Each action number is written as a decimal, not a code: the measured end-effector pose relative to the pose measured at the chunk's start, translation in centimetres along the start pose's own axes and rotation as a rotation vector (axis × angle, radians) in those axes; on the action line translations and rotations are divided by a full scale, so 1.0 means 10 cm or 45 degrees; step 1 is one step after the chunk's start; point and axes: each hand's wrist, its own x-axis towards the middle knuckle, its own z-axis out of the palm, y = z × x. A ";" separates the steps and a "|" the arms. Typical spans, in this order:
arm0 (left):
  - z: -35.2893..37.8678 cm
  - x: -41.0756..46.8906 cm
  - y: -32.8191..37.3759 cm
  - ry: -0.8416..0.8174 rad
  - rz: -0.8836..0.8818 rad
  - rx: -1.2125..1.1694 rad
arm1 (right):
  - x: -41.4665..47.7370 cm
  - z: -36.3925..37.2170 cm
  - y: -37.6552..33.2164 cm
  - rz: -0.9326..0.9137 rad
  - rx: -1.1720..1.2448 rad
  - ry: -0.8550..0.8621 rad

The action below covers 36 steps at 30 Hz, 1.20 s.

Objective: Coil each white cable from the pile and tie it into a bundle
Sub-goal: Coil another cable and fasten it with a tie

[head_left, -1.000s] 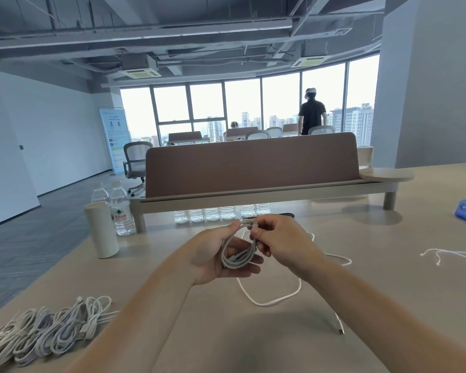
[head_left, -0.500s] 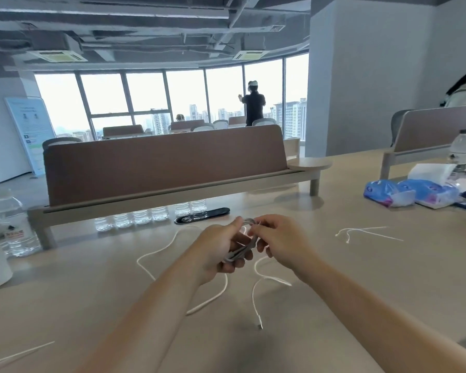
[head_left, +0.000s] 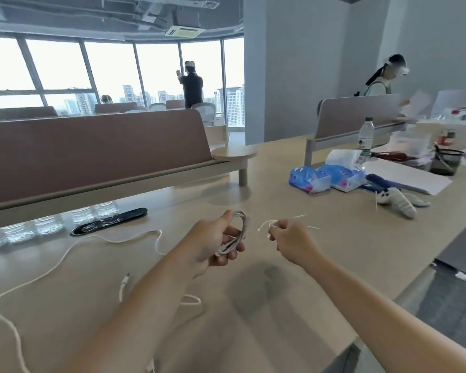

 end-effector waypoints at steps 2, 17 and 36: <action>0.10 0.13 0.01 -0.023 -0.004 0.012 | 0.14 -0.06 0.13 -0.007 -0.162 0.033; 0.36 0.70 -0.01 -0.067 -0.056 0.084 | 0.75 0.18 0.32 0.030 -0.749 0.088; 0.17 0.15 0.13 -0.009 -0.012 0.086 | 0.20 -0.20 -0.29 0.149 -0.413 -0.499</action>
